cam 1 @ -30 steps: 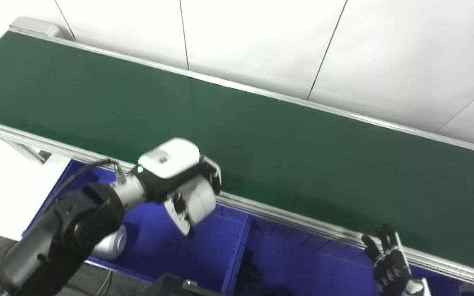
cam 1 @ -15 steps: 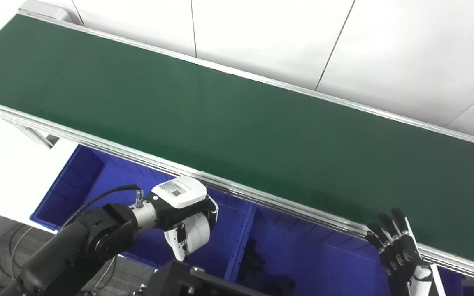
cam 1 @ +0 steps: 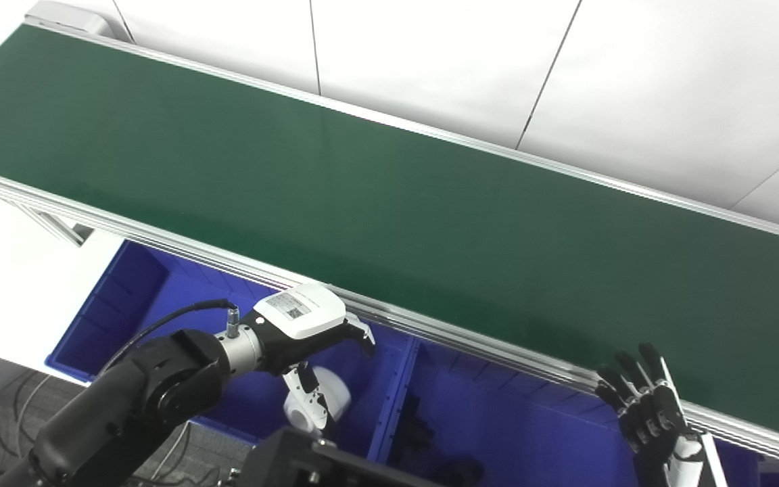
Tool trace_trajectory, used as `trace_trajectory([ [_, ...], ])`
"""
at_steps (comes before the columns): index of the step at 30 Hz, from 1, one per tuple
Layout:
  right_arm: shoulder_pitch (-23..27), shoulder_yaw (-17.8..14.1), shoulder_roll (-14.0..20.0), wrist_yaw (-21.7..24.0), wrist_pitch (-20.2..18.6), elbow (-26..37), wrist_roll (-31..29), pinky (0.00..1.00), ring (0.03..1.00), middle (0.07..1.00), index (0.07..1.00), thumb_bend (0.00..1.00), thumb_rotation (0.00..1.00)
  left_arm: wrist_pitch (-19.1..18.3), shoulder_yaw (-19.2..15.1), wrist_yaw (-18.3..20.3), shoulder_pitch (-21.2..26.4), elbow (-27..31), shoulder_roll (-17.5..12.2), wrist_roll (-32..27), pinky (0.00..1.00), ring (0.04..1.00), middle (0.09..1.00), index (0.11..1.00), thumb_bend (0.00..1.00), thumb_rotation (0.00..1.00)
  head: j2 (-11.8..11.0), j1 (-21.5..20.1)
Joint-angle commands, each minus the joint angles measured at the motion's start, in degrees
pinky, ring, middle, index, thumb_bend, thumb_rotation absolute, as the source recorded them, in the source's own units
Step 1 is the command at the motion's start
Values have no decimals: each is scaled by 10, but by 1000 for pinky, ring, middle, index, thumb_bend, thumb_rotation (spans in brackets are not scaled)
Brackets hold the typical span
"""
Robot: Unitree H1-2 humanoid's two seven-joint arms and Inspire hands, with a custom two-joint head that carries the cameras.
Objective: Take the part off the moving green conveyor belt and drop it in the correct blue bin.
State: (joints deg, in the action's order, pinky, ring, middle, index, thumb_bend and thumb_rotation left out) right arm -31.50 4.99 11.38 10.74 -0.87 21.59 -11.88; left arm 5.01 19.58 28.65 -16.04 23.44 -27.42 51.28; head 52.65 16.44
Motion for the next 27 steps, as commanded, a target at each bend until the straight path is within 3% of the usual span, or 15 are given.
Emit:
trace_trajectory([
  [1, -3, 1, -2, 4, 1, 13, 0, 870, 882, 933, 992, 913, 942, 11, -5, -6, 0, 19, -13, 1, 652, 715, 762, 707, 860, 448, -1, -2],
  [5, -3, 3, -3, 3, -2, 17, 2, 874, 886, 936, 994, 914, 946, 13, -5, 1, -2, 29, -15, -13, 647, 710, 754, 706, 853, 450, 0, -6],
  [8, -4, 6, -4, 2, -4, 20, 2, 884, 893, 941, 996, 906, 947, 11, -12, 2, -13, 50, -11, -66, 619, 695, 739, 701, 870, 478, 3, -16],
  [14, -8, 15, -13, -3, -15, 31, 8, 885, 887, 932, 982, 912, 935, -14, -41, -13, -59, 126, 22, -321, 596, 709, 759, 747, 889, 567, 12, -90],
  [15, -9, 19, -17, -6, -16, 32, 14, 883, 883, 929, 978, 914, 932, -26, -48, -30, -73, 147, 44, -374, 604, 723, 776, 761, 886, 577, 13, -127],
  [16, -10, 21, -21, -9, -17, 33, 18, 884, 878, 924, 973, 916, 931, -34, -54, -41, -83, 161, 60, -410, 633, 750, 802, 781, 877, 587, 13, -127],
  [18, -10, 32, -31, -16, -18, 36, 42, 883, 872, 919, 970, 927, 938, -32, -70, -84, -102, 177, 111, -455, 668, 785, 831, 805, 875, 616, 14, -187],
  [22, -7, 58, -52, -26, -24, 39, 82, 879, 877, 921, 977, 932, 955, -15, -105, -152, -111, 161, 196, -478, 730, 825, 870, 870, 853, 693, 13, -263],
  [24, -5, 71, -64, -31, -31, 42, 101, 883, 891, 937, 993, 942, 962, -8, -124, -175, -109, 136, 224, -485, 896, 921, 934, 944, 807, 733, 14, -291],
  [27, -1, 88, -81, -38, -44, 48, 127, 888, 899, 947, 999, 933, 964, 6, -146, -184, -99, 72, 224, -499, 983, 987, 989, 990, 807, 754, 20, -327],
])
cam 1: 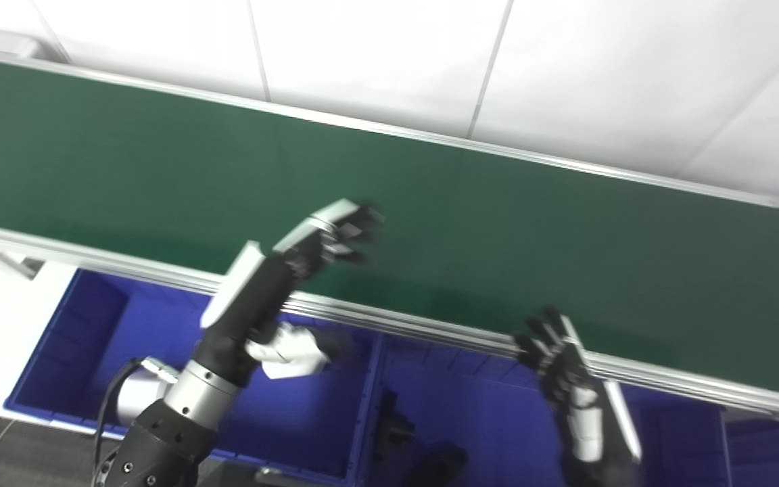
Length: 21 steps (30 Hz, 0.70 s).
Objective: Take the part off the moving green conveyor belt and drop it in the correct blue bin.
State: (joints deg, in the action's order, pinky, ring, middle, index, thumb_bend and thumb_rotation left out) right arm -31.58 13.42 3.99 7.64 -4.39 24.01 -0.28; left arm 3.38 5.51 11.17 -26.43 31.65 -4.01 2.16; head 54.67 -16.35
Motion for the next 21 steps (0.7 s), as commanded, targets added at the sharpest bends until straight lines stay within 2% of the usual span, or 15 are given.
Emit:
trace_trajectory([
  [1, 1, 9, -14, -10, -14, 27, 18, 890, 903, 950, 1000, 923, 965, 23, -12, -6, 8, -29, -18, -9, 992, 994, 995, 995, 821, 766, 7, -22],
  [2, 3, 12, -20, -13, -17, 28, 22, 896, 908, 954, 1000, 910, 963, 25, -14, -4, 11, -47, -26, -1, 997, 998, 998, 998, 843, 776, 8, -25],
  [3, 5, 17, -26, -16, -22, 31, 28, 904, 912, 957, 1000, 902, 962, 25, -17, -2, 15, -58, -34, 4, 999, 999, 1000, 1000, 850, 779, 16, -48],
  [4, 7, 20, -31, -18, -25, 32, 31, 908, 914, 958, 1000, 899, 962, 24, -18, -1, 18, -65, -39, 6, 1000, 1000, 1000, 1000, 847, 778, 16, -48],
  [5, 10, 25, -38, -21, -32, 35, 38, 912, 913, 958, 1000, 897, 964, 26, -14, 4, 25, -75, -48, 9, 1000, 1000, 1000, 1000, 843, 771, 21, -71],
  [9, 19, 35, -58, -32, -48, 41, 54, 930, 898, 950, 1000, 890, 980, 27, 4, 12, 39, -103, -65, 19, 1000, 1000, 1000, 1000, 858, 751, 30, -92],
  [14, 21, 37, -65, -32, -63, 54, 56, 950, 904, 961, 1000, 905, 985, 12, 14, 6, 32, -85, -62, 25, 1000, 1000, 1000, 1000, 862, 791, 44, -78],
  [21, 20, 31, -55, -29, -60, 59, 49, 941, 897, 952, 1000, 903, 989, 6, 25, 4, 26, -71, -58, 35, 1000, 1000, 1000, 1000, 851, 795, 40, -50],
])
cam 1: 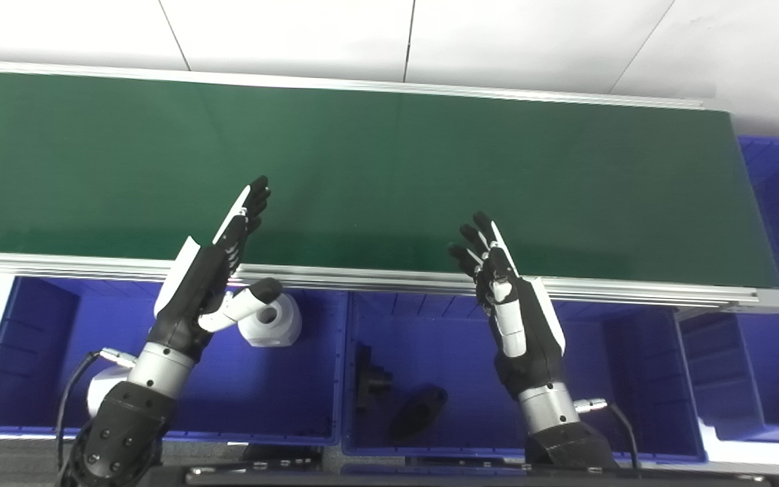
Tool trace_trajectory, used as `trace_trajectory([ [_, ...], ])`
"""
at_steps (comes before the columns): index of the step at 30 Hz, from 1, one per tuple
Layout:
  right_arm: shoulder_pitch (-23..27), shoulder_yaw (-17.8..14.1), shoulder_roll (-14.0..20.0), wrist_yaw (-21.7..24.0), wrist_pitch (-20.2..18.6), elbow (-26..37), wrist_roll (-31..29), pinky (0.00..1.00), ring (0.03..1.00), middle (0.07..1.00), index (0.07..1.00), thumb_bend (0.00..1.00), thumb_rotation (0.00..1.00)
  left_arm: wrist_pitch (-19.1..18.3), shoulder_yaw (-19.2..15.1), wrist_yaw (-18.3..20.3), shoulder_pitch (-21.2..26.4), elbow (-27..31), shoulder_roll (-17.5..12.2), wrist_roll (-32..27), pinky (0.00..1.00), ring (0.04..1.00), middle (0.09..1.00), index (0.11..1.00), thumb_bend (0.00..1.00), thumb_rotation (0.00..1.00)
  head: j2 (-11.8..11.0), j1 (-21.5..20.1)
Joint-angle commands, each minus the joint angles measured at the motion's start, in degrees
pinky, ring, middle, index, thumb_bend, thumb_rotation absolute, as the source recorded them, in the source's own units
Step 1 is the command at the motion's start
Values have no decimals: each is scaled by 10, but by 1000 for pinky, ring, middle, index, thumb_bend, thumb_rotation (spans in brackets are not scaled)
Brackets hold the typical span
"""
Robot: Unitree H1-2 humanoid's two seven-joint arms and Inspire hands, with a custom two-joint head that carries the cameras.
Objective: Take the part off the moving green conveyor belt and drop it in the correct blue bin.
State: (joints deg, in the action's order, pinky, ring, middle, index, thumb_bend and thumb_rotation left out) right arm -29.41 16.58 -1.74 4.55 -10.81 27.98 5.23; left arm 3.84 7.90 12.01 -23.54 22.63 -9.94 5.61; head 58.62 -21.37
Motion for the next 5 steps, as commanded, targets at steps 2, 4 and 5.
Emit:
trace_trajectory([
  [2, -4, -3, 6, 3, 6, 20, -12, 938, 899, 948, 1000, 910, 983, 3, 4, -6, -5, 21, 4, 5, 1000, 1000, 1000, 1000, 855, 799, -4, 9],
  [4, -8, -7, 12, 4, 12, 17, -18, 930, 897, 946, 1000, 910, 982, 10, 8, -7, -10, 21, 10, 4, 1000, 1000, 1000, 1000, 851, 790, -16, 35],
  [5, -10, -9, 15, 4, 15, 16, -20, 922, 897, 945, 1000, 906, 979, 17, 10, -7, -14, 20, 12, 2, 1000, 1000, 1000, 1000, 847, 780, -19, 41],
])
